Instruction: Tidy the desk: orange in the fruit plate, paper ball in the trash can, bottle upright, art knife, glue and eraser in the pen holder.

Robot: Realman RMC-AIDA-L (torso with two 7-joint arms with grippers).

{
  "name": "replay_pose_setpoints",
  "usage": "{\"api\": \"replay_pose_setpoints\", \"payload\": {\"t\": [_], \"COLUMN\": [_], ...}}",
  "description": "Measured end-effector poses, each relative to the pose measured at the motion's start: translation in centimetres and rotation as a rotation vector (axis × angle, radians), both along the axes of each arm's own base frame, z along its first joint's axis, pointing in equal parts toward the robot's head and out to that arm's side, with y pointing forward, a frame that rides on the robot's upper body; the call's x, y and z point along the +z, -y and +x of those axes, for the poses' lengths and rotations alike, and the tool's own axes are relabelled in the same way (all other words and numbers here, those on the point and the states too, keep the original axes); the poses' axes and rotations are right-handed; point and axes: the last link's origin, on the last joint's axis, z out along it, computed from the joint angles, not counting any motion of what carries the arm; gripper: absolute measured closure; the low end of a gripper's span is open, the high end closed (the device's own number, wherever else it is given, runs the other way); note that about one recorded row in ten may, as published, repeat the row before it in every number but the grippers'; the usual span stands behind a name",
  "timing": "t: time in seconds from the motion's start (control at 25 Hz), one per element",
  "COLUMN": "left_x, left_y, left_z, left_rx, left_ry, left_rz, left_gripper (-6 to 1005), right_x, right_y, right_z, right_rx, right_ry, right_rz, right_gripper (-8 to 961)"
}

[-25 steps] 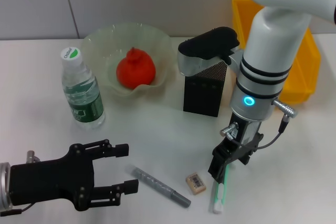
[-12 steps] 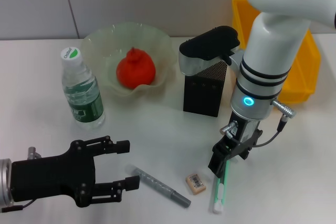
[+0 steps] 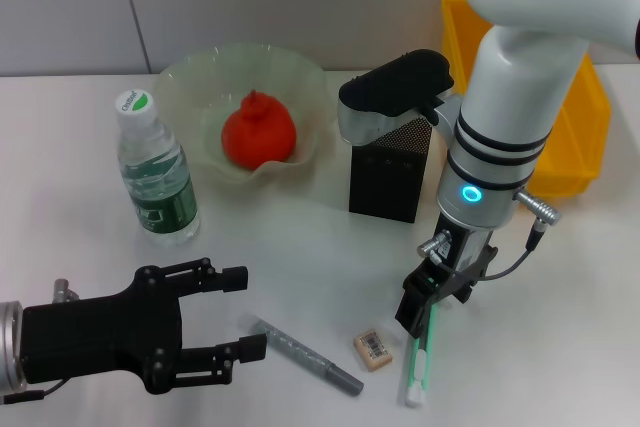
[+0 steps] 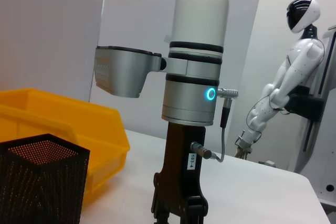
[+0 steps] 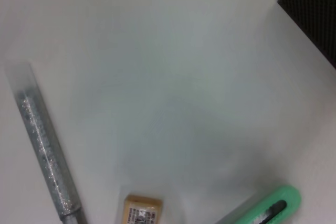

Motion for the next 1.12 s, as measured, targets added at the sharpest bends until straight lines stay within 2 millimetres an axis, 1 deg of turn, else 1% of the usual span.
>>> {"api": "replay_pose_setpoints", "payload": {"t": [0.72,1.12], "left_x": [0.02,0.02], "left_y": [0.02,0.04], "left_z": [0.09,0.11], "left_rx": [-0.006,-0.007], "left_ry": [0.003,0.004], "left_rz": [-0.003,-0.004], "left_gripper": [220,220], "right_x": [-0.82,-0.96], "right_y": [0.51,0.58], "right_z": [-0.08,-0.05], "right_rx": [0.029,0.036], "right_ry": [-0.002,0.003], "right_rz": [-0.028,-0.03], "right_gripper": [207,221]}}
